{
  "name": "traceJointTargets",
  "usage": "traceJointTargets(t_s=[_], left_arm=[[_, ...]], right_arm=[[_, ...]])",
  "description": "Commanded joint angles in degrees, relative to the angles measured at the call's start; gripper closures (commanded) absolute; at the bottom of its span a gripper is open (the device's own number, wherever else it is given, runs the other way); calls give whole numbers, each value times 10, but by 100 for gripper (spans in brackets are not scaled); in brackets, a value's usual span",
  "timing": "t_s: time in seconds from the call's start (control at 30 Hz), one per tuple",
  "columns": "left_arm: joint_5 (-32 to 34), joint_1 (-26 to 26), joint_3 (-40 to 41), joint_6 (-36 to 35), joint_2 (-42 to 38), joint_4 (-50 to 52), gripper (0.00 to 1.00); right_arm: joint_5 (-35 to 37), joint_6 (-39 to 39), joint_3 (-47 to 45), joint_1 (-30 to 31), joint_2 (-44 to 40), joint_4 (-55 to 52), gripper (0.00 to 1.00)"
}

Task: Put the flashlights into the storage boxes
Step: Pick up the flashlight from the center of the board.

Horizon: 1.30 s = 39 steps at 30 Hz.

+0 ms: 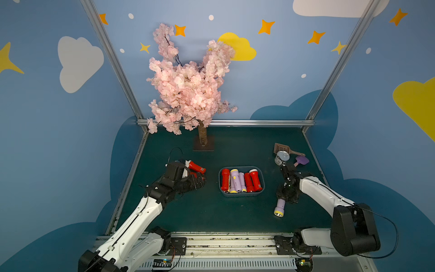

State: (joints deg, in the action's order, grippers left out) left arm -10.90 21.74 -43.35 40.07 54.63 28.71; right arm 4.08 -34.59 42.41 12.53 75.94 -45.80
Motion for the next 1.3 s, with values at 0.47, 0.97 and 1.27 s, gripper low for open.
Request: traceJointTargets(t_s=[0.47, 0.97, 1.27], left_arm=[[54, 34, -37, -8, 8, 48, 1], [88, 33, -9, -16, -12, 54, 1], [92, 22, 24, -18, -43, 54, 1]], right_arm=[[13, 30, 20, 3, -57, -6, 63], [1, 38, 136, 39, -44, -59, 65], [27, 22, 272, 134, 50, -80, 64]])
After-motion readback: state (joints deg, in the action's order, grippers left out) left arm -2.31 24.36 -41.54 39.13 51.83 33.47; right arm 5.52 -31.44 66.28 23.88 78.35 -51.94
